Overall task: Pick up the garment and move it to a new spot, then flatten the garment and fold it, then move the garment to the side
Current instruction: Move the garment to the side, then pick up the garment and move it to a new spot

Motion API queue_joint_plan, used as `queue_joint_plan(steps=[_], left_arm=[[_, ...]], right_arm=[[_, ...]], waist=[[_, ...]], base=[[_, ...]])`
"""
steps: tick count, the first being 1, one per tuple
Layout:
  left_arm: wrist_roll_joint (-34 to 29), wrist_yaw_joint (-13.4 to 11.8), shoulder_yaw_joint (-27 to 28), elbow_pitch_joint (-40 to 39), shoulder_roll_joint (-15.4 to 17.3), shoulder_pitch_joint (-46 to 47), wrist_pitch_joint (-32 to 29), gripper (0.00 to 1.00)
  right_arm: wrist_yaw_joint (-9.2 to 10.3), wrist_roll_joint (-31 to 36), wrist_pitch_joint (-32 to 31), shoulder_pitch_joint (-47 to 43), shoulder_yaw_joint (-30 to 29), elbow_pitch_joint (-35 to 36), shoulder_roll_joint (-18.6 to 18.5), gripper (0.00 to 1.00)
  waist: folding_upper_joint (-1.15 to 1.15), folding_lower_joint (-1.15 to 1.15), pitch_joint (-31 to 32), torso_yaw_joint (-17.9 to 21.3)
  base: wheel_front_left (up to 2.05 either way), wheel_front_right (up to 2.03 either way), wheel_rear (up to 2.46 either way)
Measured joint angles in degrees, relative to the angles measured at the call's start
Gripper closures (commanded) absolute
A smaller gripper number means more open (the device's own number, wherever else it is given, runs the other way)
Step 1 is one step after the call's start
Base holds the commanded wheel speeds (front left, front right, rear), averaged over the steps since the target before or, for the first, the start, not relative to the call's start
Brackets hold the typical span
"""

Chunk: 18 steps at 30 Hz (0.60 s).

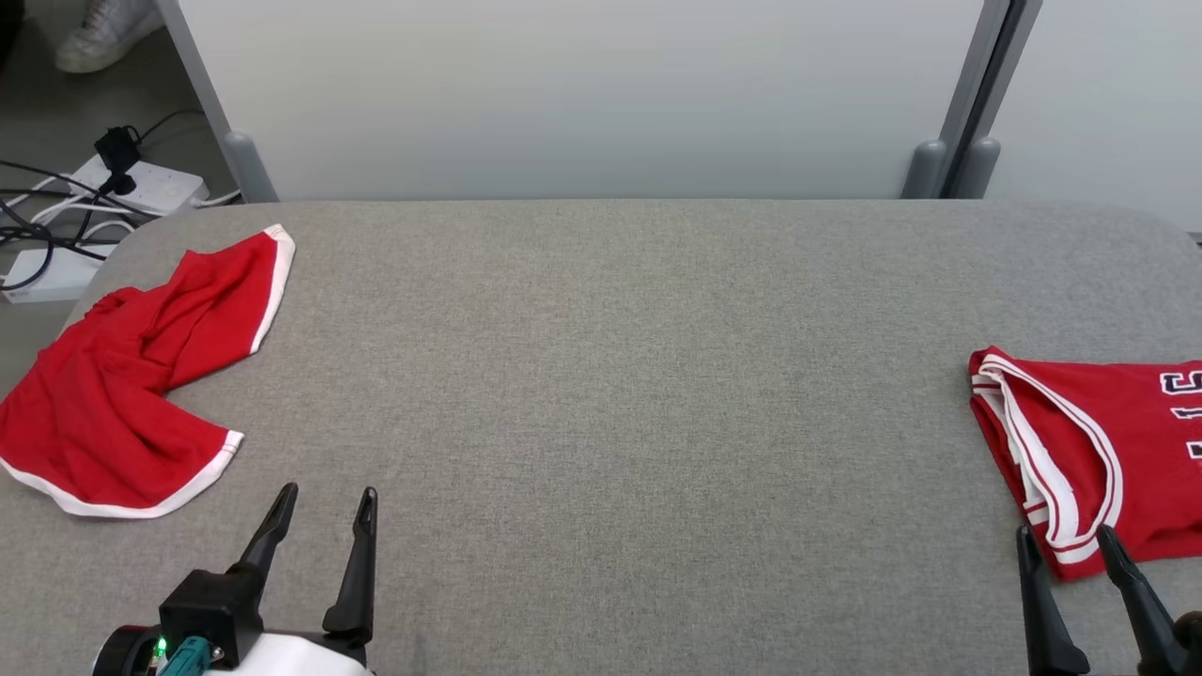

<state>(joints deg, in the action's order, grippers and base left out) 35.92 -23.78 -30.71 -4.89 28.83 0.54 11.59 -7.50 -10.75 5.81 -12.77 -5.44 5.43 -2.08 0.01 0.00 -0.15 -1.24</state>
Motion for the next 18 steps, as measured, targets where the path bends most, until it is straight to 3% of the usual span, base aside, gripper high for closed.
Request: queue_joint_plan(steps=[18], left_arm=[[1.2,-1.0,0.2,0.4,0.5,-0.6,-0.5,0.0]], right_arm=[[0.0,-2.5,-0.5,-0.7,-1.3,1.1,0.1,0.0]], waist=[[0.0,0.0,0.8,-0.1]], base=[[0.0,0.0,0.0]])
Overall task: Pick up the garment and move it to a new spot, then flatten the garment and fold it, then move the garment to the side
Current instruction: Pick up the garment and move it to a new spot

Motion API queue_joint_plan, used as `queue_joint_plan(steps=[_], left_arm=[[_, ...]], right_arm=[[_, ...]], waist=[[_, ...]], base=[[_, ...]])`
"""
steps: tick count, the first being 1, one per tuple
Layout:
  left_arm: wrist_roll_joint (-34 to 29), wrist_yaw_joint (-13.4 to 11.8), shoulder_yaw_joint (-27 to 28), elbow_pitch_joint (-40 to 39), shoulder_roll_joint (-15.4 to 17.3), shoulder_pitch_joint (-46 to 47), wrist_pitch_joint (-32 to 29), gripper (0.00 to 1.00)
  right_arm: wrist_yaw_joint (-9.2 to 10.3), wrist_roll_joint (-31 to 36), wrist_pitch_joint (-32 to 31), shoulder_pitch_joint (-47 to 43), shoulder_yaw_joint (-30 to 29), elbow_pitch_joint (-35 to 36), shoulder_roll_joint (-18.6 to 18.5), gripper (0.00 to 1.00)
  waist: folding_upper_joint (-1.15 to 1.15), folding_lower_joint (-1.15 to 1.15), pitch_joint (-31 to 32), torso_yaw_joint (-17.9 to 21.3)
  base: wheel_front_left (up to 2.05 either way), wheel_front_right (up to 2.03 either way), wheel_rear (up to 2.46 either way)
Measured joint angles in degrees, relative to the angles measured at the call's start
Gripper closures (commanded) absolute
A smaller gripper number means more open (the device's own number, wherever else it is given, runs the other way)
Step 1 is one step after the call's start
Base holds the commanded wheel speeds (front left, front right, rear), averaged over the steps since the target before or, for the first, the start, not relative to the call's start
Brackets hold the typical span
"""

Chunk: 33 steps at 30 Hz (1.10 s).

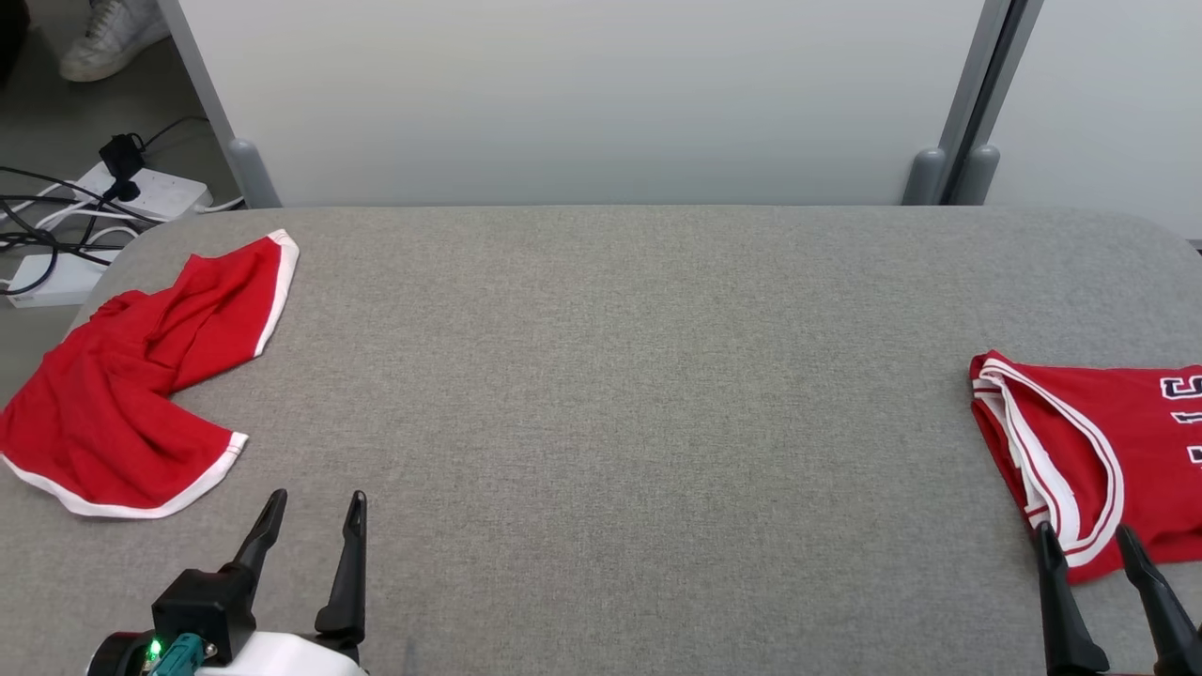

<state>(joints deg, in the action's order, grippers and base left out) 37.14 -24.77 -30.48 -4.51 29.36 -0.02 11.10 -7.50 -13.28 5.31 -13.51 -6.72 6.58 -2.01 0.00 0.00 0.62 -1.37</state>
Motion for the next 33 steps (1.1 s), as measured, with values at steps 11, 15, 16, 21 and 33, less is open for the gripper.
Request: queue_joint_plan(steps=[11,15,16,21,33], left_arm=[[0.6,-2.9,2.6,0.7,-0.7,0.0,0.3,0.0],[0.7,-4.1,4.2,0.5,-0.9,-0.8,1.2,0.0],[0.7,-4.6,4.4,0.5,-1.0,-1.1,1.3,0.0],[0.8,-4.6,4.6,0.7,-1.5,-2.1,1.5,0.0],[1.3,-2.5,4.0,2.0,-2.0,-1.7,1.9,0.0]], right_arm=[[0.0,0.0,-0.5,0.2,2.1,0.1,0.0,0.0],[0.0,0.0,-0.8,0.6,2.1,0.0,0.0,0.0],[0.0,0.0,-0.8,0.7,2.1,0.0,0.0,0.0],[0.0,-0.4,-0.8,1.2,1.9,-0.4,0.0,0.0],[0.0,-0.7,-0.7,1.3,2.4,-1.7,0.0,0.0]], waist=[[0.0,0.0,-0.4,-8.3],[0.0,0.0,-0.6,-13.6],[0.0,0.0,-0.6,-15.0],[0.0,0.0,-0.5,-21.8],[0.0,0.0,-0.9,-27.3]], base=[[0.0,0.0,0.0],[0.0,0.0,0.0],[0.0,0.0,0.0],[0.0,0.0,0.0],[0.0,0.0,0.0]])
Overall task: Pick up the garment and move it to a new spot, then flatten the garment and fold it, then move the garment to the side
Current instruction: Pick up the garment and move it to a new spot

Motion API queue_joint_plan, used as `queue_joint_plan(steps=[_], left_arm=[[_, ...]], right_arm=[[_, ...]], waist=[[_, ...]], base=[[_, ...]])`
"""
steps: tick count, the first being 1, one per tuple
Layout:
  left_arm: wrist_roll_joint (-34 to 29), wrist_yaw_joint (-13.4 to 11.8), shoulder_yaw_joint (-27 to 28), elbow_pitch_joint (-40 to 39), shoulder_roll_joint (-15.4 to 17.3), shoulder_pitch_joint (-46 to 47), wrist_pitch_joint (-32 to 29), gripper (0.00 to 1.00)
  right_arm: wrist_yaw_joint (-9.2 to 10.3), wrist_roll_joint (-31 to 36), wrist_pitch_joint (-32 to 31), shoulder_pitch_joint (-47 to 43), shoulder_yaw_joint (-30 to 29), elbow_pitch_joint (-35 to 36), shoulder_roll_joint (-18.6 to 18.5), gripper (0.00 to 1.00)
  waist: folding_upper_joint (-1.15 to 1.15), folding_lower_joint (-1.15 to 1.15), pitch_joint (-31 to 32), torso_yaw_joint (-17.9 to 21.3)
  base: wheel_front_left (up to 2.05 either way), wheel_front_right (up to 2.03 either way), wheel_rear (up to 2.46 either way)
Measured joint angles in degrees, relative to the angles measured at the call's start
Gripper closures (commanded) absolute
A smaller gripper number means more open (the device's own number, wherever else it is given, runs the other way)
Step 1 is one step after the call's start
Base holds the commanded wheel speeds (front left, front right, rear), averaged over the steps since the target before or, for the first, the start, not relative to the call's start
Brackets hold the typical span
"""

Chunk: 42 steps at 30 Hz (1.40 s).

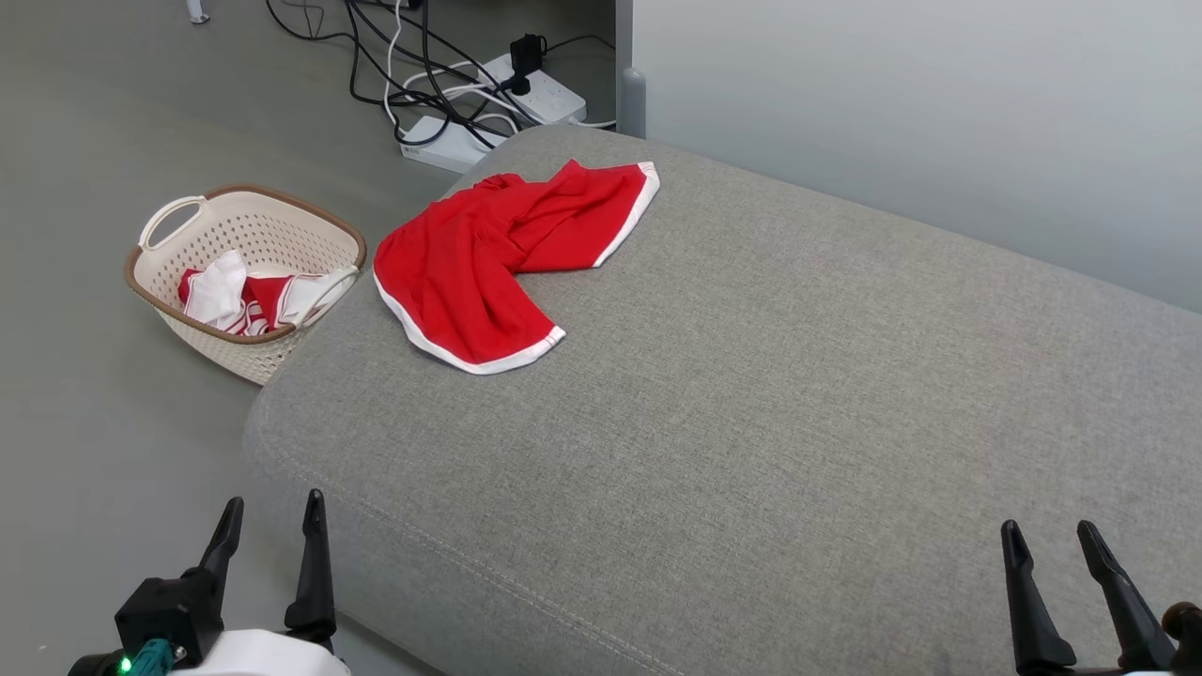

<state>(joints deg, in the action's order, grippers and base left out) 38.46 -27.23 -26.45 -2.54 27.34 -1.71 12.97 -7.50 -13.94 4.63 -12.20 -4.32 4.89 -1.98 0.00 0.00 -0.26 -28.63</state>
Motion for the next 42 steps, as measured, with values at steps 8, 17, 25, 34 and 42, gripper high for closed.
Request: queue_joint_plan(steps=[8,17,25,34,42], left_arm=[[2.1,4.3,0.0,0.9,0.9,7.0,-2.8,0.0],[8.8,13.2,4.1,10.9,2.4,33.6,-13.6,0.0],[14.4,20.5,4.8,34.7,2.6,50.5,-25.2,0.0],[18.8,24.1,6.3,56.0,3.1,57.3,-34.2,0.0],[19.2,25.2,6.7,63.3,2.5,57.5,-34.2,0.0]], right_arm=[[0.0,-0.3,-0.1,0.6,-0.2,0.1,0.0,0.0],[0.0,0.7,-1.2,3.7,-0.4,2.5,0.0,0.0],[0.0,0.9,-1.1,6.8,0.2,3.5,-0.1,0.0],[0.0,1.5,-1.1,11.6,1.5,3.6,-0.2,0.0],[0.0,2.1,-1.1,14.4,2.3,3.9,-0.3,0.0]], waist=[[0.0,0.0,-1.2,1.6],[0.0,0.0,-4.6,5.7],[0.0,0.0,-9.4,12.1],[0.0,0.0,-17.7,19.2],[0.0,0.0,-23.3,21.9]], base=[[0.0,0.0,0.0],[0.0,0.0,0.0],[0.0,0.0,0.0],[0.0,0.0,0.0],[0.0,0.0,0.0]])
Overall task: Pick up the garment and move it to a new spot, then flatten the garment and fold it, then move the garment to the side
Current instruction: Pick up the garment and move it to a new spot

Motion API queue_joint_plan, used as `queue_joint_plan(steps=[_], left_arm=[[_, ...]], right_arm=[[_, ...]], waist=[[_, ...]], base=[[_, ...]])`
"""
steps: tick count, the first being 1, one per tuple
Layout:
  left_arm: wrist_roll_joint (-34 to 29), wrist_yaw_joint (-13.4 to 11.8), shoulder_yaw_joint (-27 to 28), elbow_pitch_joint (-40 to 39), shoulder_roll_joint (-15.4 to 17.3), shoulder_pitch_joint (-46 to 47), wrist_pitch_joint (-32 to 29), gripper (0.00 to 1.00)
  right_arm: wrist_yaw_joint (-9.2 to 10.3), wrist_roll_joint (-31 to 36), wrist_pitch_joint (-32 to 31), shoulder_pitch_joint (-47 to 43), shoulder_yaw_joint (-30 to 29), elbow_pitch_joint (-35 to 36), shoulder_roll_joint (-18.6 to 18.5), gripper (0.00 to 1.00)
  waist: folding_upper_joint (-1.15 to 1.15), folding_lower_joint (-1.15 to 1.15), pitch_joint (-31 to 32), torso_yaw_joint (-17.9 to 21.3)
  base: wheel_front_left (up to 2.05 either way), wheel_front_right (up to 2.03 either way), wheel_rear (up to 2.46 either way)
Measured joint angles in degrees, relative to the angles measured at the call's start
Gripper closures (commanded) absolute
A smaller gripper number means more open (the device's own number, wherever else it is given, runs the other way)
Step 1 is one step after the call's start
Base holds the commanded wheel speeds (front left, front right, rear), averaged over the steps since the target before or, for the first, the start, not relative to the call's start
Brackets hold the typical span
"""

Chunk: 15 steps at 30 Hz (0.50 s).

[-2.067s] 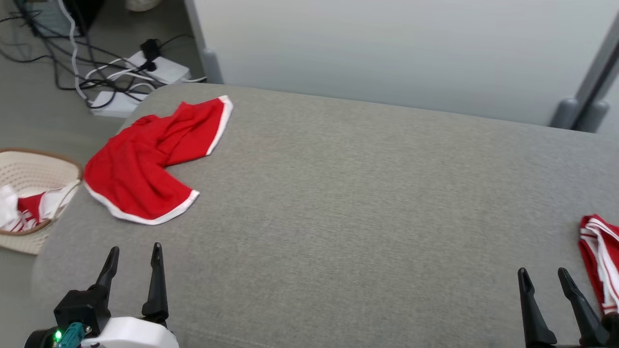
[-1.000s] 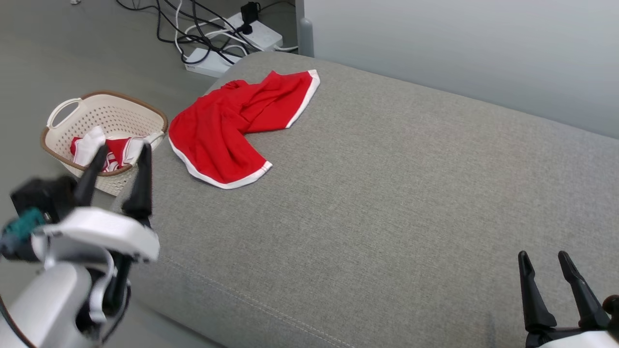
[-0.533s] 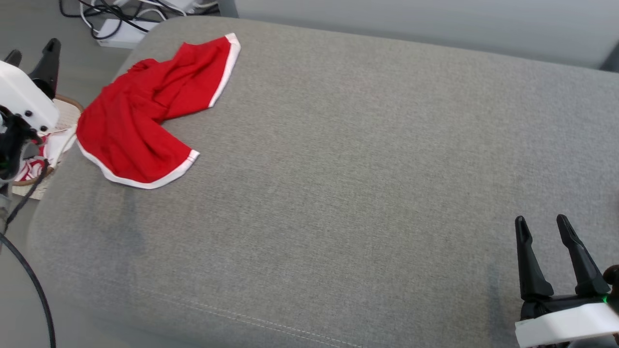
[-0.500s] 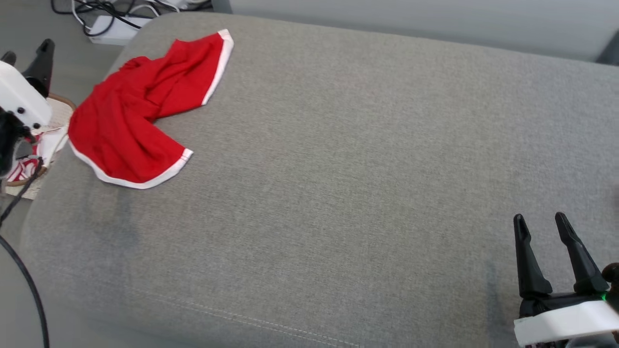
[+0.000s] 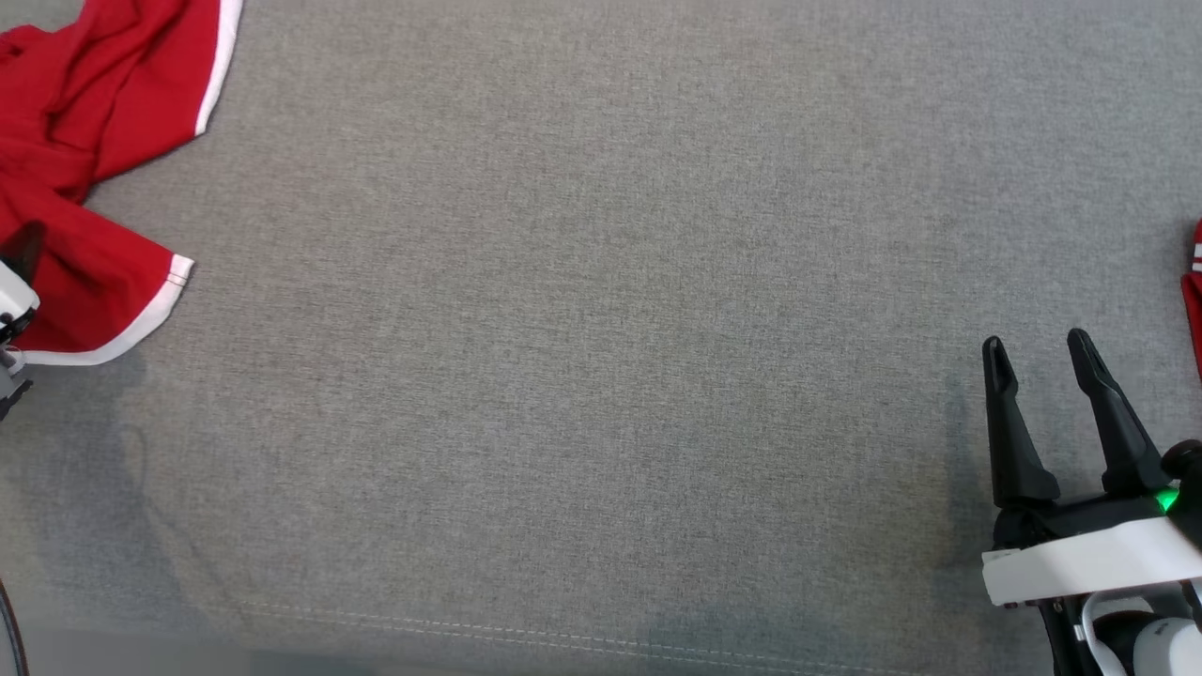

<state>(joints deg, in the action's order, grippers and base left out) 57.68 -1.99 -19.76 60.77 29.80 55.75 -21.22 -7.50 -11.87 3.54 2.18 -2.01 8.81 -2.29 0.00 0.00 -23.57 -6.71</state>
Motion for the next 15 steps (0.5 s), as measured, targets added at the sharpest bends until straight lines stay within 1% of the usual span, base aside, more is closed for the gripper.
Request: queue_joint_plan(steps=[2,6,7,8,10,12,15], left_arm=[[0.5,0.4,0.1,2.5,-0.4,0.0,0.0,0.0],[0.8,0.5,0.3,4.7,-1.3,0.0,0.1,0.0],[1.3,0.6,0.4,5.2,-1.6,0.0,0.1,0.07],[1.5,1.0,0.4,5.7,-1.9,0.0,0.2,0.49],[1.6,1.2,0.5,6.6,-1.9,0.3,1.6,1.0],[1.6,1.7,0.5,7.3,-1.8,1.1,1.7,1.0],[1.3,2.5,0.3,8.3,-2.3,1.3,4.4,1.0]], right_arm=[[0.0,0.3,0.0,1.2,0.7,0.2,0.0,0.0],[0.0,0.5,-0.1,1.6,0.7,0.7,0.0,0.0],[0.0,0.5,-0.1,1.8,0.7,1.0,0.0,0.0],[0.0,0.5,-0.1,2.1,0.7,1.3,0.0,0.0],[0.0,0.6,-0.1,2.2,0.6,1.4,-0.1,0.0],[0.0,0.6,-0.1,2.2,0.5,1.4,-0.1,0.0],[0.0,0.6,-0.1,2.3,0.4,1.5,-0.1,0.0]], waist=[[0.0,0.0,-1.6,0.9],[0.0,0.0,-2.8,1.7],[0.0,0.0,-3.2,2.0],[0.0,0.0,-3.5,2.2],[0.0,0.0,-3.9,2.5],[0.0,0.0,-4.0,2.7],[0.0,0.0,-3.6,2.6]], base=[[0.0,0.0,0.0],[0.0,0.0,0.0],[0.0,0.0,0.0],[0.0,0.0,0.0],[0.0,0.0,0.0],[0.0,0.0,0.0],[0.0,0.0,0.0]])
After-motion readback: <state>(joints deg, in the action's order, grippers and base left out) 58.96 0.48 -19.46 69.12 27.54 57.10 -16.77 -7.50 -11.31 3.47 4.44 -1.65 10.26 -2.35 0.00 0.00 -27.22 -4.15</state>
